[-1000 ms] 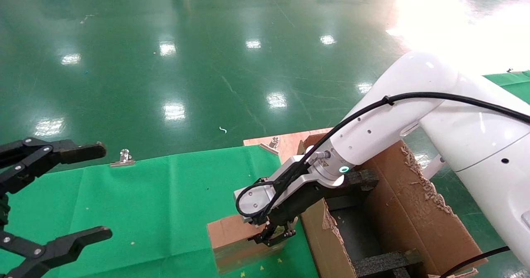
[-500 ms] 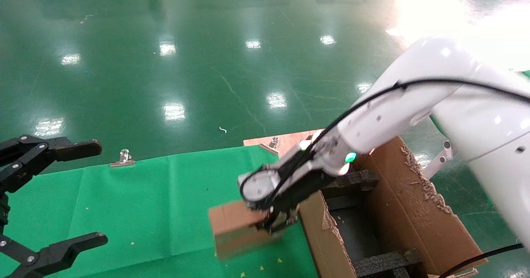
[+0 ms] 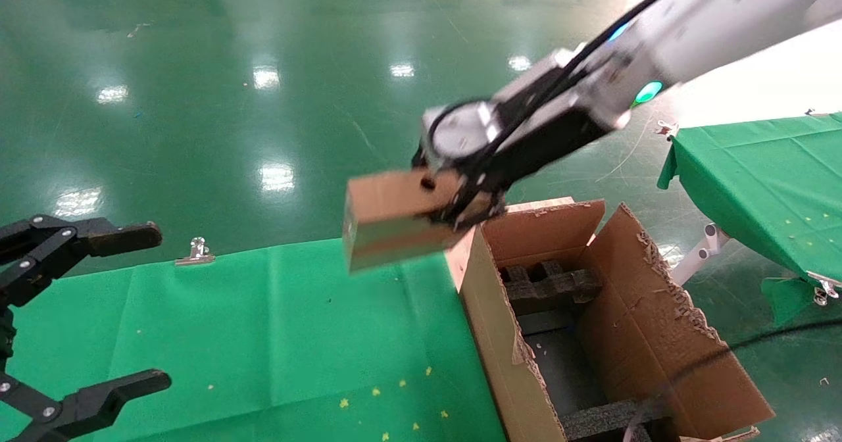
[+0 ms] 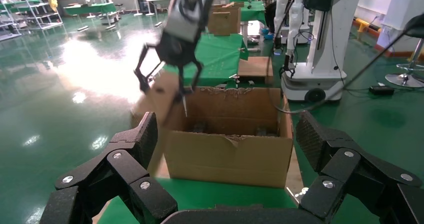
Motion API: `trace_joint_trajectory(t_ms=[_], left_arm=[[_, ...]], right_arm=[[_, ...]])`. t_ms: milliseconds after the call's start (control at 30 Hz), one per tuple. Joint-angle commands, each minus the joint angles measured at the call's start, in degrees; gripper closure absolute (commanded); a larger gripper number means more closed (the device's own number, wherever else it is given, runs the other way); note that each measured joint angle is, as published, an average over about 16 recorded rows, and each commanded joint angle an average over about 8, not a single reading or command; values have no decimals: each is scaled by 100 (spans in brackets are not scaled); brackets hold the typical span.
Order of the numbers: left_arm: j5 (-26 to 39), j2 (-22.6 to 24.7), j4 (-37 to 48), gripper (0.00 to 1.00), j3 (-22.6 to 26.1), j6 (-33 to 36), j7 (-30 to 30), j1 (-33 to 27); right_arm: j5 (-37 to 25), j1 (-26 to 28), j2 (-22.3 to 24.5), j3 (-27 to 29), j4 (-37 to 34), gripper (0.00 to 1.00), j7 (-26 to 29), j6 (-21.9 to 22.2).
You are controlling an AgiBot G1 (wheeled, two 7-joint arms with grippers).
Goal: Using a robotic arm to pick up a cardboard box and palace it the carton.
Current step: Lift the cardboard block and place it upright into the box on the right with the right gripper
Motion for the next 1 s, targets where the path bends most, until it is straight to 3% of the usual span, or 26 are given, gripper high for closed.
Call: trace_joint_trajectory(t_ms=[33, 500, 1000], left_arm=[[0, 0, 0, 0, 0, 0, 0, 0], [-1, -1, 0, 0, 2, -1, 1, 0], [-2, -1, 0, 0, 4, -1, 2, -1]], right_arm=[[70, 284, 44, -82, -165, 100, -152, -5], [645, 932, 401, -952, -615, 100, -458, -8], [837, 1573, 1763, -2123, -20, 100, -14, -11]])
